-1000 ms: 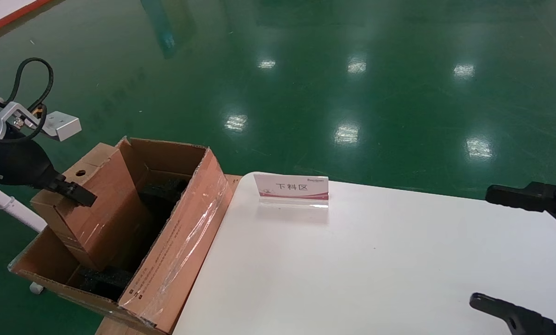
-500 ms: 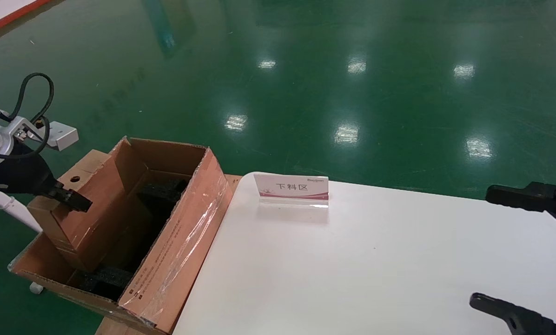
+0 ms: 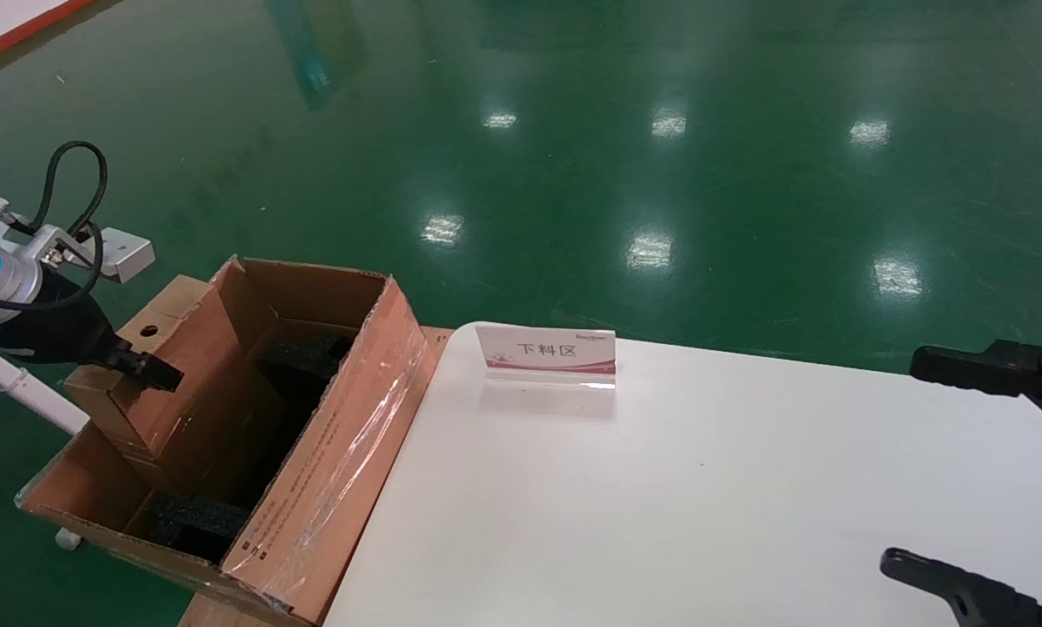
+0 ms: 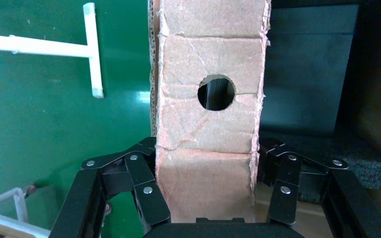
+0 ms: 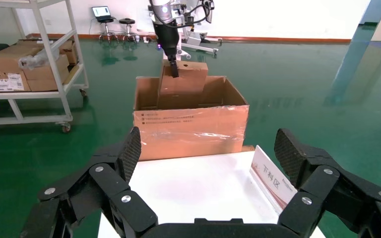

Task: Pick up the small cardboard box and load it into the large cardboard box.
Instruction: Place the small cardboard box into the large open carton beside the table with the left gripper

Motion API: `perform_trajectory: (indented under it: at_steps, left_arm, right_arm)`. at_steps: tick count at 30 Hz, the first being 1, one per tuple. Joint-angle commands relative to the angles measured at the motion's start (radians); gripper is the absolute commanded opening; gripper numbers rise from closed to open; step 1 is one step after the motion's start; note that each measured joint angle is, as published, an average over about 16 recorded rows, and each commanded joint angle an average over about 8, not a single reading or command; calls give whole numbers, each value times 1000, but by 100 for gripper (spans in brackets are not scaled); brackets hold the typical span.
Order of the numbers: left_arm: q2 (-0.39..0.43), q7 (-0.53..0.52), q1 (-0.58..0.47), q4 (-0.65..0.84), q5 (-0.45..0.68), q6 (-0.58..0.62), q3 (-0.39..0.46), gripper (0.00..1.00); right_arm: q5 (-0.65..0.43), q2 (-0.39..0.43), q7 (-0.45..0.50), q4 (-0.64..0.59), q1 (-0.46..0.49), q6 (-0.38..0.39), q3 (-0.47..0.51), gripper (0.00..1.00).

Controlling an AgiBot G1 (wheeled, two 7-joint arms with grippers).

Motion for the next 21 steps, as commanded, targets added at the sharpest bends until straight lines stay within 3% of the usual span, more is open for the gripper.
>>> perform_trajectory:
  at_steps: [1, 21]
  left_arm:
    - [-4, -10, 4, -7, 2, -11, 0, 0]
    - [28, -73, 103, 16, 33, -138, 16, 0]
  right_arm:
    - [0, 0, 0, 0, 0, 0, 0, 100]
    - [1, 0, -1, 0, 0, 1, -1, 100]
